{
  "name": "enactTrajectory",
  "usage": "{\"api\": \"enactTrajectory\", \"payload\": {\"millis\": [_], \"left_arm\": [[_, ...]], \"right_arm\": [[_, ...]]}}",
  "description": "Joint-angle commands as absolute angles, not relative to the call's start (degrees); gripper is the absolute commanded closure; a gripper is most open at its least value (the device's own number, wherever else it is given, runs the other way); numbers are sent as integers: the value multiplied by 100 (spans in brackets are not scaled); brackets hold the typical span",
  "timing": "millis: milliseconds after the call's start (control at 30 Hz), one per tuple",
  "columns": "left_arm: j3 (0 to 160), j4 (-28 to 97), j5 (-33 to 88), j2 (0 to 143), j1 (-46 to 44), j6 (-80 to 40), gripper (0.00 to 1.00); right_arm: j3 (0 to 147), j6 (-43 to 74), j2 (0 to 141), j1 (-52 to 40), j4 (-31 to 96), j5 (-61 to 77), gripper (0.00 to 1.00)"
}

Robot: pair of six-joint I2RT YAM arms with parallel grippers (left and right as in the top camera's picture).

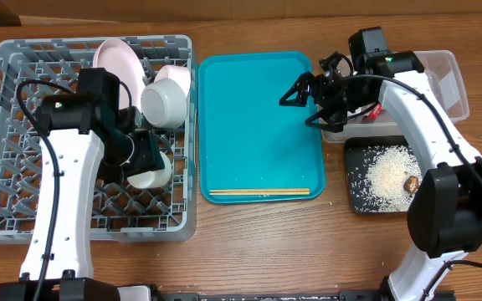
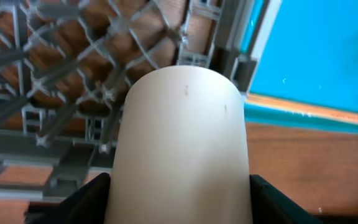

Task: Sort waste into correct bins and load items into the dishwasher
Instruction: 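Lower the paper cup into the dish rack with the left gripper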

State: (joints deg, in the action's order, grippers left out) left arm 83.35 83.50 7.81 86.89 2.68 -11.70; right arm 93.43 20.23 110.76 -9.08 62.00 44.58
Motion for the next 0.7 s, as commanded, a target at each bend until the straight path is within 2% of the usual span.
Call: {"api": "enactTrajectory", "payload": {"millis": [0, 167, 233, 267, 300, 400, 500, 667], "left_arm": [[7994, 8130, 666, 8691, 287, -1295, 39], [7559, 7771, 794, 8700, 287, -1295, 37], [7443, 7699, 792, 8700, 287, -1295, 32], [7382, 7640, 792, 8700, 287, -1293, 28], [7312, 7561, 792, 8700, 287, -1293, 20], [7312, 7419, 797, 8700, 287, -1293, 10], [7336, 7312, 805, 8698, 287, -1293, 7], [8055, 7590, 1011, 8698, 285, -1146, 11]], "right_arm": [[9386, 1920, 10962, -926, 6261, 4305, 4], [9386, 1920, 10962, -926, 6298, 4246, 4], [9386, 1920, 10962, -926, 6300, 4244, 4], [9386, 1920, 10962, -926, 6309, 4246, 4], [9386, 1918, 10962, -926, 6340, 4244, 4], [9386, 1920, 10962, -926, 6377, 4244, 4], [9386, 1920, 10962, -926, 6383, 4246, 4], [9386, 1896, 10962, -926, 6427, 4237, 4]]}}
